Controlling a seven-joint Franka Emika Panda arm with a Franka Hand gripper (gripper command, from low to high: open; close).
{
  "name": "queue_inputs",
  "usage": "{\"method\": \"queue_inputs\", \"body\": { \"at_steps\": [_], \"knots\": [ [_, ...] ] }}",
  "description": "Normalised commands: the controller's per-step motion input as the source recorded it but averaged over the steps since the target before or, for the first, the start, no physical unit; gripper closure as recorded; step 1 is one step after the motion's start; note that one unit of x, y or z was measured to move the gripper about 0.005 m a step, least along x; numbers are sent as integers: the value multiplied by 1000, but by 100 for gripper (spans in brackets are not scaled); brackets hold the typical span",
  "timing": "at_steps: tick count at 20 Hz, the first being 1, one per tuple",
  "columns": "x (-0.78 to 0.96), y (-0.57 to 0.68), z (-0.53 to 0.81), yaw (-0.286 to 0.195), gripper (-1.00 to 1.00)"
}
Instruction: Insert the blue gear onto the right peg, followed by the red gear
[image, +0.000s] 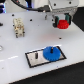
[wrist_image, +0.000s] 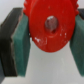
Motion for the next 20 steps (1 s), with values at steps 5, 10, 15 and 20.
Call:
{"method": "queue_inputs", "body": {
  "at_steps": [5,10,15,20],
  "knots": [
    [705,-280,286,0,100],
    [734,-287,236,0,100],
    [754,-290,162,0,100],
    [631,-277,33,0,100]
  ]
}}
